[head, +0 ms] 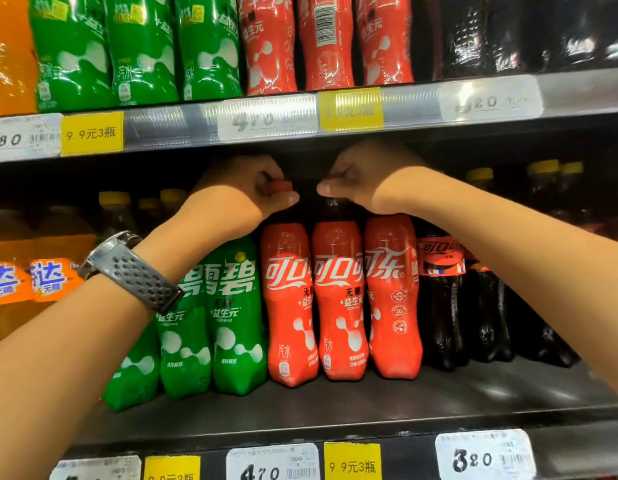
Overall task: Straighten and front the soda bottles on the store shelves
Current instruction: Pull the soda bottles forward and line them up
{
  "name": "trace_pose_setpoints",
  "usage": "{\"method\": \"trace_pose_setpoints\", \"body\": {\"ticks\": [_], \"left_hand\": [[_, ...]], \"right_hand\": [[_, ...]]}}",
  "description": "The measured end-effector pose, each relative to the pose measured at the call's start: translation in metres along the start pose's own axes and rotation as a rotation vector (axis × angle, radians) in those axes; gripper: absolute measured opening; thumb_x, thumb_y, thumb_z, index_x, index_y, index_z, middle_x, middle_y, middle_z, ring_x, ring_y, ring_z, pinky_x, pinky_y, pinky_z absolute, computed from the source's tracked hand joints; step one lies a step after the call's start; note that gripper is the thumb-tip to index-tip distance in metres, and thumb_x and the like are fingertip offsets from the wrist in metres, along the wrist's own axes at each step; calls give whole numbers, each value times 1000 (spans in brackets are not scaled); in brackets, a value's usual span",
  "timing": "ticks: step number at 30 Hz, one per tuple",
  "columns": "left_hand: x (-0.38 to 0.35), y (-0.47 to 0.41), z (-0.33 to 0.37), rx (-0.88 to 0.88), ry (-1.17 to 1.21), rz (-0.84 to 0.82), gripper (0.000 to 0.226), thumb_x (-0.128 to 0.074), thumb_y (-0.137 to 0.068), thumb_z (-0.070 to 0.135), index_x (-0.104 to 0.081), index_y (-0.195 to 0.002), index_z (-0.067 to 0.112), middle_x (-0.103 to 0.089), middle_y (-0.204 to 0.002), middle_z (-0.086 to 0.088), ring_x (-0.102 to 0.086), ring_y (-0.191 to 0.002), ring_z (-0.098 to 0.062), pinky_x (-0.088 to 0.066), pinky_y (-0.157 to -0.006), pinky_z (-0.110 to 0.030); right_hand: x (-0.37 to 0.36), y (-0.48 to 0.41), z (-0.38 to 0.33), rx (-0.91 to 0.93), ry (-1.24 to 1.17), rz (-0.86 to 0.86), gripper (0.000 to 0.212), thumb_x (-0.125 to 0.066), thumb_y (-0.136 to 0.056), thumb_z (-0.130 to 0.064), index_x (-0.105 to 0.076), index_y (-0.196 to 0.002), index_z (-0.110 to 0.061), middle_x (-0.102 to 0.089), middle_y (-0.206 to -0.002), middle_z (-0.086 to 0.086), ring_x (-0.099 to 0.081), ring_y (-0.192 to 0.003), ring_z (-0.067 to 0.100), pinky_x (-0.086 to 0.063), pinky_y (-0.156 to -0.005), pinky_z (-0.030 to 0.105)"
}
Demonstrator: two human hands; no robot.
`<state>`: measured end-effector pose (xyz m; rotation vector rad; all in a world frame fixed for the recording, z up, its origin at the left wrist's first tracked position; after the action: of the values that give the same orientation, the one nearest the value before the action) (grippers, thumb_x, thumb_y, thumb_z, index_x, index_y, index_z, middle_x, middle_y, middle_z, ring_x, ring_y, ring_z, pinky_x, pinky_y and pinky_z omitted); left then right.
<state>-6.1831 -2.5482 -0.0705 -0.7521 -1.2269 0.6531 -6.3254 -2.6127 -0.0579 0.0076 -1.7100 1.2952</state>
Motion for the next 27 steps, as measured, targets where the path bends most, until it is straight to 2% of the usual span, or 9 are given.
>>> {"method": "trace_pose_setpoints", "body": {"ticks": [3,7,10,13,15,17,22,25,27], "left_hand": [[0,0,-1,25,-1,30,19,-72,-81,37,-64,-96,27,-64,-88,2,-62,-87,-21,-47,-80,-30],[-2,-1,-1,65,-6,21,16,-70,-84,30,-65,-99,26,-63,-89,2,-62,-91,-22,-47,-85,-30],[-3,2,1,69,-66,20,22,-68,-86,31,-66,-106,23,-67,-98,-1,-63,-97,-23,-47,-88,-32],[3,11,17,-28,-186,136,33,-65,-86,37,-62,-116,23,-68,-111,-3,-61,-105,-27,-46,-90,-33],[6,17,34,-101,-217,209,37,-61,-87,42,-59,-120,26,-67,-113,-3,-59,-107,-29,-44,-91,-34],[1,17,51,-162,-221,218,39,-56,-88,47,-57,-122,29,-65,-117,-4,-57,-109,-31,-43,-90,-34],[-29,-6,84,-246,-137,45,42,-50,-94,42,-49,-134,32,-55,-136,-2,-49,-123,-25,-36,-97,-27],[-53,-22,101,-281,-123,-103,43,-46,-97,40,-48,-138,27,-54,-137,-1,-50,-123,-23,-37,-101,-29],[-64,-27,110,-312,-140,-154,38,-45,-98,37,-53,-133,24,-57,-133,-5,-53,-118,-27,-41,-100,-33]], "right_hand": [[1,0,1,16,-1,16,42,-57,-84,-59,-72,-92,-21,-69,-90,1,-62,-82,20,-52,-79,35],[-2,-1,0,41,5,2,42,-56,-85,-58,-69,-97,-20,-67,-95,3,-60,-85,22,-50,-77,33],[-3,-1,-1,58,6,-1,43,-54,-86,-57,-66,-103,-19,-66,-96,2,-59,-87,22,-48,-75,31],[3,4,5,50,-59,15,39,-50,-92,-50,-62,-113,-20,-65,-105,2,-59,-97,23,-44,-78,30],[11,8,13,40,-47,37,36,-45,-96,-45,-62,-114,-19,-64,-111,6,-58,-103,26,-41,-79,29],[19,14,23,31,-5,30,36,-40,-99,-40,-61,-114,-15,-63,-113,9,-56,-104,28,-39,-78,29],[31,30,47,-28,168,14,36,-35,-101,-35,-57,-121,-14,-57,-126,11,-52,-114,32,-41,-90,34],[34,39,65,-104,258,-17,34,-37,-100,-37,-57,-119,-17,-59,-120,13,-54,-107,35,-45,-89,38],[35,44,77,-138,298,-34,34,-38,-99,-38,-56,-119,-18,-59,-118,14,-55,-105,36,-47,-87,39]]}}
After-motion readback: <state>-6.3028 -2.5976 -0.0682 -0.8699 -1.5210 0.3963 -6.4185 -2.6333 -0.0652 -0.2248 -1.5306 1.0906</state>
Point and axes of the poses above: each hand's wrist, its own y-axis away from the middle knuckle, its own x-axis out of the back of the hand, z = x × y, the point moved 9 cm from there along -y, towards the middle knuckle
